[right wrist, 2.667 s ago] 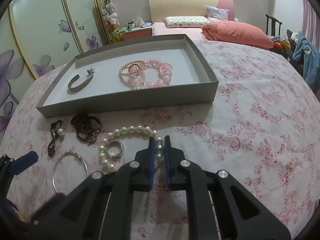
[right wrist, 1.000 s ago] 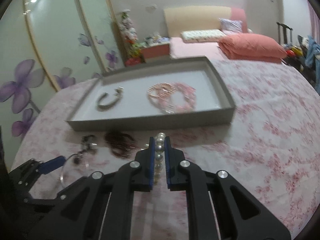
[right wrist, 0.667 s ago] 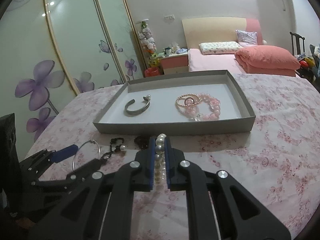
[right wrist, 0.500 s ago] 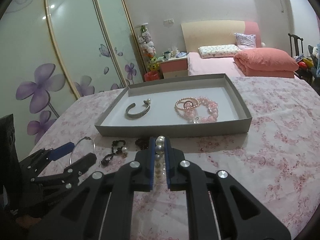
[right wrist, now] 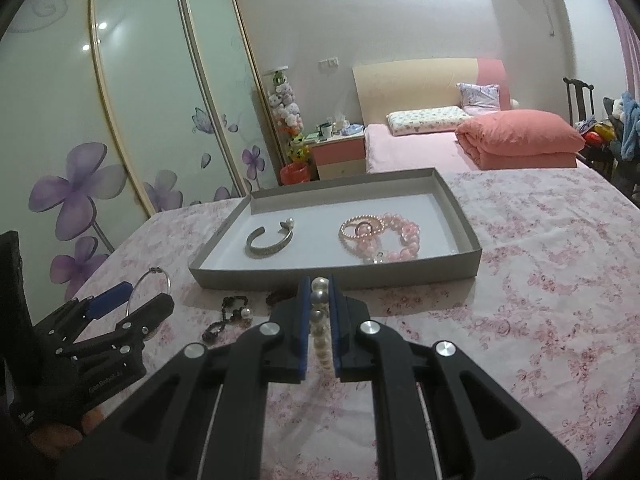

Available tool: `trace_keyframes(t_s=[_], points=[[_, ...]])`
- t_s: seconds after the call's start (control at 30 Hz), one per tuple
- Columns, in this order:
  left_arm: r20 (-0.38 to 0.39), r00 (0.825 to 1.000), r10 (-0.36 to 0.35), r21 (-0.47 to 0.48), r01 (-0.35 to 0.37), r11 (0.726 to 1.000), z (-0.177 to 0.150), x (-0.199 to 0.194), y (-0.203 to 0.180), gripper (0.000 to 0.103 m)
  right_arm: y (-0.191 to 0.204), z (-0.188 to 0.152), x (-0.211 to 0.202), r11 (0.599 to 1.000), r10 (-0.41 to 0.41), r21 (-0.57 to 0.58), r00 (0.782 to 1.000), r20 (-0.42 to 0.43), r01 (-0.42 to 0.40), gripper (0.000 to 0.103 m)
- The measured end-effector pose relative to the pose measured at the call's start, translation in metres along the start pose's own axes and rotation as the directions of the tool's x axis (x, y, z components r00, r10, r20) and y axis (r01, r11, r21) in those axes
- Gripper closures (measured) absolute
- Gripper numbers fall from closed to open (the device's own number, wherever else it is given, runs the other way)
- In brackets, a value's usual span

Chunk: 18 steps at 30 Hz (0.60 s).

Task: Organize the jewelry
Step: 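Carry the pearl strand and hoop bangle into the grey tray and release both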

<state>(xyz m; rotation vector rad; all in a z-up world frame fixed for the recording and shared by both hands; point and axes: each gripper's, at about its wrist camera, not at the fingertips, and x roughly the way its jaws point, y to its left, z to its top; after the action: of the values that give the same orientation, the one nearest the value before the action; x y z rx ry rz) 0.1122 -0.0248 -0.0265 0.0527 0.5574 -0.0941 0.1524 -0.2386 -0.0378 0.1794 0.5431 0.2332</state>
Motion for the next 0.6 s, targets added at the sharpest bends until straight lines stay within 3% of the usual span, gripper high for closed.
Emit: trace_keyframes(t_s=[0.27,0.6], points=[[0.058,0.998,0.018,-0.004,-0.017,1.0,0.006,-0.009,-0.001,0.033,0.006,0.006,-0.011,0.999,-0.041,-0.025,0.997,0.069,0.043,0.093],[0.143,0.989,0.044,0.003,-0.045,0.999,0.017,-0.017,-0.007,0.033,0.02,0.019,-0.027,0.99,-0.093,-0.083,0.977,0.192,0.111,0.093]])
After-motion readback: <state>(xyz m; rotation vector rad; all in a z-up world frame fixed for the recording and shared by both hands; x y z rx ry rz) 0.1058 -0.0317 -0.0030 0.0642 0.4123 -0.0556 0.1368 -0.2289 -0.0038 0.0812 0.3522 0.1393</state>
